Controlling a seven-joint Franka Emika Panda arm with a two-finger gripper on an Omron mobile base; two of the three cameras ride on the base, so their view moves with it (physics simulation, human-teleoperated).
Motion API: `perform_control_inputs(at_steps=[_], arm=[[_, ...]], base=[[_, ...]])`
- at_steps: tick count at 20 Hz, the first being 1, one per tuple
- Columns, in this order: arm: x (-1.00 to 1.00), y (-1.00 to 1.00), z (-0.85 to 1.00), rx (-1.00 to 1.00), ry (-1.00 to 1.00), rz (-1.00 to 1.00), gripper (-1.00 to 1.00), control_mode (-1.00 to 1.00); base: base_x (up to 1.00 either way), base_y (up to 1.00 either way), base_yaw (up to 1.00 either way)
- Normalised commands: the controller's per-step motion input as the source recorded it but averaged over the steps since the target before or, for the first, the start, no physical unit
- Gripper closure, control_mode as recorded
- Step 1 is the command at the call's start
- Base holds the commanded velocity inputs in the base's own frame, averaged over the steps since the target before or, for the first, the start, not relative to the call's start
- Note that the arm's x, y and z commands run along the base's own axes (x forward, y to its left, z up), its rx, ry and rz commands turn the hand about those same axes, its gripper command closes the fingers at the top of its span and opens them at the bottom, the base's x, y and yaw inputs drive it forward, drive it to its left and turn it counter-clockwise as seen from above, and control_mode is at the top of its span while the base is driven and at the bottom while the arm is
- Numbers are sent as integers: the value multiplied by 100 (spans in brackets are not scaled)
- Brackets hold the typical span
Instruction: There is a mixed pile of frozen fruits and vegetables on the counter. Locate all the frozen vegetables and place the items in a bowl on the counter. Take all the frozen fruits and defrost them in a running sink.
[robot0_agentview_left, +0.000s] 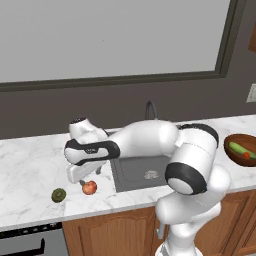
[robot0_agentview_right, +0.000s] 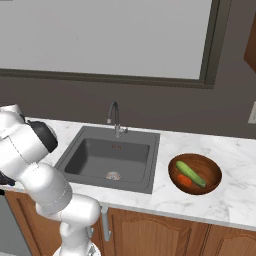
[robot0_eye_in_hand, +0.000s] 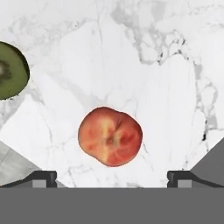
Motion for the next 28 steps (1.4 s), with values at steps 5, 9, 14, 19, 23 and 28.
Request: perform_control_inputs(at_steps=[5,9,14,19,23,28], arm=[[21,10,-28,0,0,0,-100,-100],[-2,9,-27,0,3,-1,-100,-100],[0,4,-20,0,1,-2,-100,-100],[-6,2,-22,0,0,-5,-100,-100],[-2,2,-20,0,2,-5,-100,-100],[-1,4,-18,0,1,-3,100,-100]], base=[[0,0,0],[0,0,0],[0,0,0],[0,0,0],[0,0,0],[0,0,0]])
